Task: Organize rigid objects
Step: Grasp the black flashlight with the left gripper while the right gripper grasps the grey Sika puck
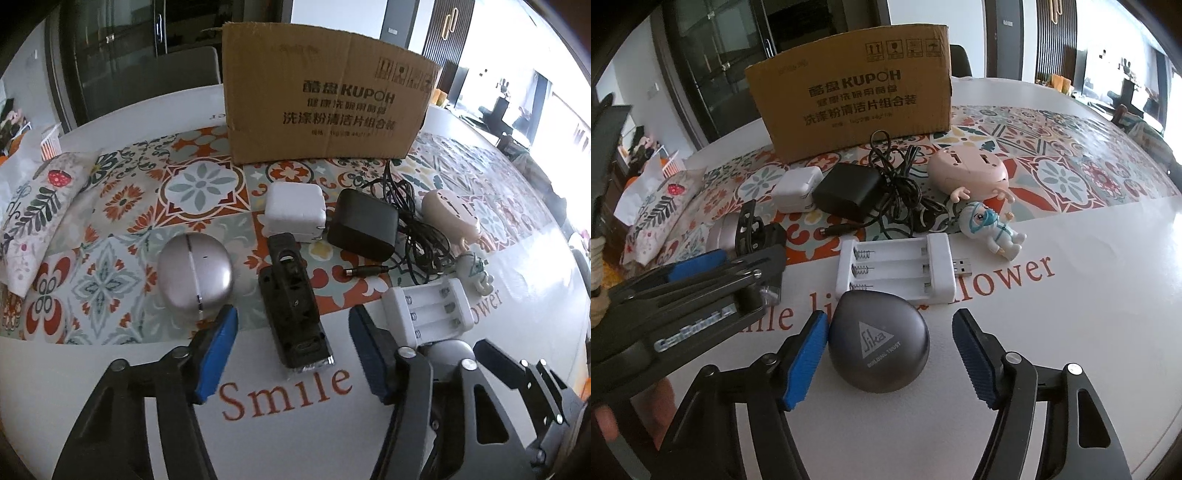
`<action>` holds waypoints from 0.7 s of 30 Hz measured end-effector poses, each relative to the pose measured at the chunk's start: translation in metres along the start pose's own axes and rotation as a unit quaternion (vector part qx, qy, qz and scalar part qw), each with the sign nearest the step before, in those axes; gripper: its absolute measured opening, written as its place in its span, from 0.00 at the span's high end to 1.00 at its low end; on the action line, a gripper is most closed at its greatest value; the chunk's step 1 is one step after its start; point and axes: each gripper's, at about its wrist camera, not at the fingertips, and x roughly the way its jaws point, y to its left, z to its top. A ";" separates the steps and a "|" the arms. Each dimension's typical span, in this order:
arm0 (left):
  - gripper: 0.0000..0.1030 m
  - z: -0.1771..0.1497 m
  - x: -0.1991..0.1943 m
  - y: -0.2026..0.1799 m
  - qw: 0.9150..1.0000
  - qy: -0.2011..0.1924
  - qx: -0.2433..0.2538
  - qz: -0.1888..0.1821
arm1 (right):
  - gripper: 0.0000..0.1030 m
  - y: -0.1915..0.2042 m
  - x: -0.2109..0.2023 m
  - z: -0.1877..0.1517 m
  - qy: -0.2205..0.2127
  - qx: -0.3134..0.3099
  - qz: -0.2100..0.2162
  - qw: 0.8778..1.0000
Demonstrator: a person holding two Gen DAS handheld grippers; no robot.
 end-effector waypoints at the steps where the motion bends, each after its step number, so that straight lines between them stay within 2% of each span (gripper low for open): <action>1: 0.42 0.000 0.003 -0.001 1.000 0.000 -0.001 0.002 | 0.34 0.000 0.001 0.000 0.000 0.000 0.001 1.000; 6: 0.58 0.000 0.014 -0.002 1.000 0.006 -0.002 0.011 | 0.42 0.001 0.005 0.000 -0.003 0.000 0.003 1.000; 7: 0.59 0.000 0.015 -0.002 1.000 0.007 -0.005 0.010 | 0.44 0.001 0.005 -0.001 -0.003 0.000 0.003 1.000; 11: 0.68 -0.003 0.019 -0.005 1.000 0.003 -0.001 0.017 | 0.45 -0.001 0.007 0.000 -0.006 0.003 0.006 1.000; 21: 0.71 -0.007 0.014 -0.004 1.000 -0.002 -0.002 0.007 | 0.45 -0.008 0.005 -0.001 -0.009 0.005 0.008 1.000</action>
